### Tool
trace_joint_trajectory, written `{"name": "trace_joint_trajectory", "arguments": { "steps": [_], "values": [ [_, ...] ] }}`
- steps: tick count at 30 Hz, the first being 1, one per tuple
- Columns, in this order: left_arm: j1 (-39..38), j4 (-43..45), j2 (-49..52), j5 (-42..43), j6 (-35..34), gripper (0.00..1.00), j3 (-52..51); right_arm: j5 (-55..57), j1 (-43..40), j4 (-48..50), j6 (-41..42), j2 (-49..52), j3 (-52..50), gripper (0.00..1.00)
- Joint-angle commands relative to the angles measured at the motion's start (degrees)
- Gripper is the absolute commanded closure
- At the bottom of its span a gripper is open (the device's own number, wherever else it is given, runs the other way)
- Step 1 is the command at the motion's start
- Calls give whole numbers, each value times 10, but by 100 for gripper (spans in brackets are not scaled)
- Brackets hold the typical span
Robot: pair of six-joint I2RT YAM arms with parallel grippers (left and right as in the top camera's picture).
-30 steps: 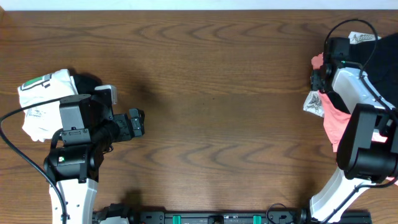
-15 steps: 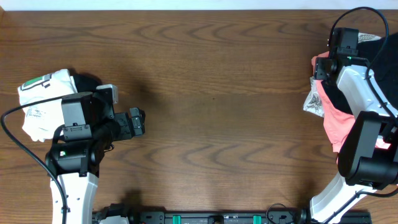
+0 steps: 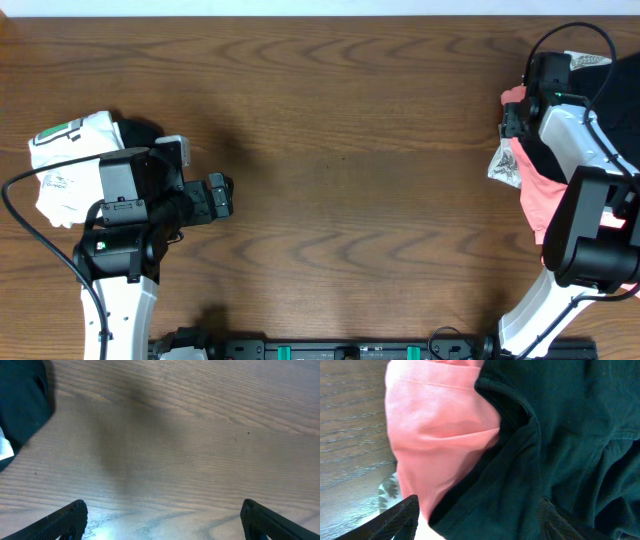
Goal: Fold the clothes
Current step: 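Grasp the black garment edge with the right gripper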
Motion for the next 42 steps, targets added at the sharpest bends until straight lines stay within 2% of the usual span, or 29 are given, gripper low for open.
{"name": "trace_joint_trajectory", "arguments": {
  "steps": [1, 17, 19, 21, 23, 32, 42],
  "values": [
    [-2, 0, 3, 7, 8, 2, 13, 2, -6, -1, 10, 1, 5, 27],
    [-2, 0, 3, 7, 8, 2, 13, 2, -17, -14, 16, 23, 5, 28],
    [-2, 0, 3, 7, 8, 2, 13, 2, -20, -15, 16, 23, 5, 37],
    [-2, 0, 3, 7, 8, 2, 13, 2, -21, -18, 16, 23, 5, 54],
    [-2, 0, 3, 7, 8, 2, 13, 2, -21, -23, 16, 23, 5, 62],
    [-2, 0, 3, 7, 8, 2, 13, 0, -21, -28, 16, 23, 5, 59],
    [-2, 0, 3, 7, 7, 2, 13, -39, -21, -14, 30, 39, -18, 60]
  ]
}}
